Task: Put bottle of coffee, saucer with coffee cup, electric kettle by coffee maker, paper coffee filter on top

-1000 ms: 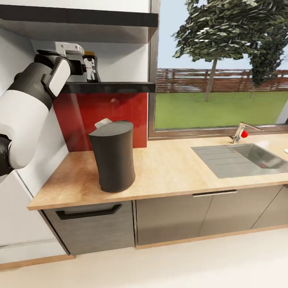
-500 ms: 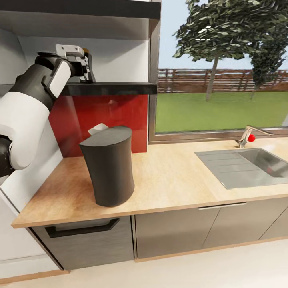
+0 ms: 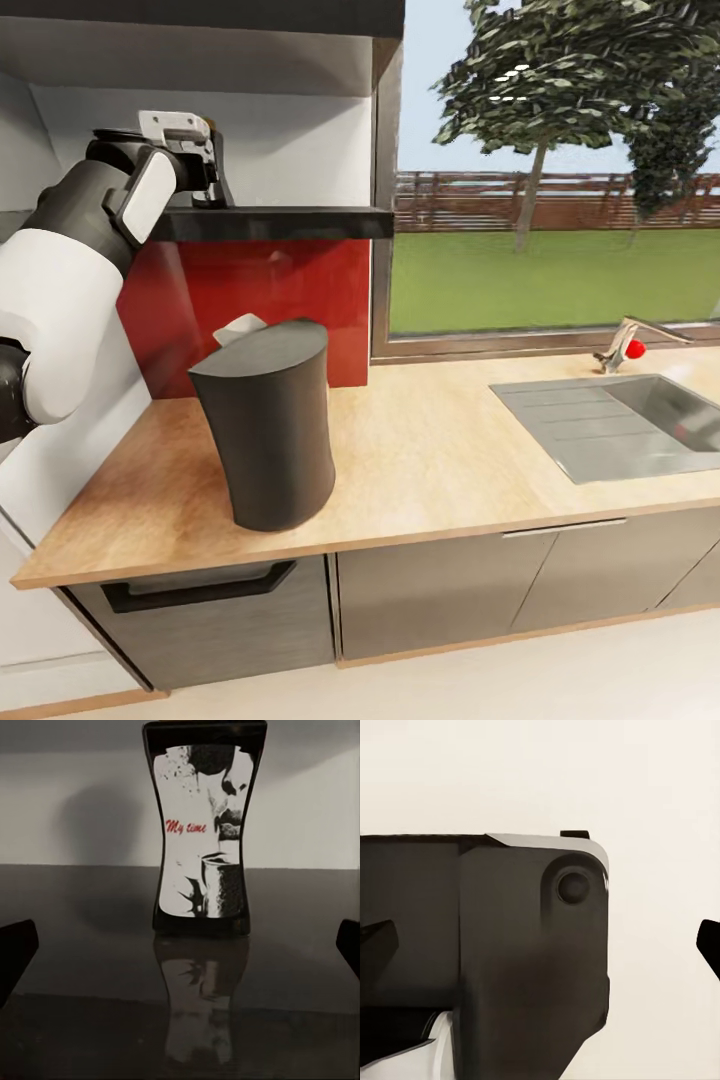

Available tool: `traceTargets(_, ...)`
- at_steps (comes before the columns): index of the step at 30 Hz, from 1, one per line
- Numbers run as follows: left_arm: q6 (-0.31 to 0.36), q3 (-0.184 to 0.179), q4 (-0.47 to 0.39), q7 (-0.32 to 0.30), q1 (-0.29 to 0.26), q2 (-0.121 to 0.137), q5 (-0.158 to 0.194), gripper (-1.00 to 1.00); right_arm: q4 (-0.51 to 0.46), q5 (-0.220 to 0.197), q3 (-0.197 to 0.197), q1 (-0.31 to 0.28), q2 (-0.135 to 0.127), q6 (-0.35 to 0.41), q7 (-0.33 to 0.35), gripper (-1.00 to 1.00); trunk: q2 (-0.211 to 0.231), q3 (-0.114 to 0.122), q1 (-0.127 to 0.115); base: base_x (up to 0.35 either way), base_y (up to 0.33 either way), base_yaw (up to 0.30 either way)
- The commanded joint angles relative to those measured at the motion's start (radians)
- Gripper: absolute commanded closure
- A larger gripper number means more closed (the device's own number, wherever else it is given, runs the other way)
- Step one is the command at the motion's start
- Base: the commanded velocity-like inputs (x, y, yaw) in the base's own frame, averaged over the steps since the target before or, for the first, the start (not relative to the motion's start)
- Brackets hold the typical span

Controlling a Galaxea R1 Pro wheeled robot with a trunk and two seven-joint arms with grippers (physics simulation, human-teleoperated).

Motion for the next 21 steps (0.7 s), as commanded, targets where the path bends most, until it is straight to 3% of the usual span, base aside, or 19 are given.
traceTargets(1,0.003,-0.008,-0.001,0.008,-0.001,0.002,0.011,-1.00,0.000,0.000,0.000,-0.001,0.000,-0.003,-0.001,-1.00,-0.002,-0.002,0.001,0.307,0.000,0.000)
traceTargets(7,0.001,-0.008,-0.003,0.009,-0.001,0.002,0.010,-1.00,0.000,0.000,0.000,-0.001,-0.001,-0.004,-0.001,-1.00,-0.002,-0.002,0.001,0.194,0.000,0.000)
traceTargets(21,0.001,-0.012,-0.010,0.009,-0.001,0.005,0.009,-1.00,0.000,0.000,0.000,-0.001,-0.001,-0.004,-0.002,-1.00,-0.002,-0.002,0.001,0.009,0.000,0.000)
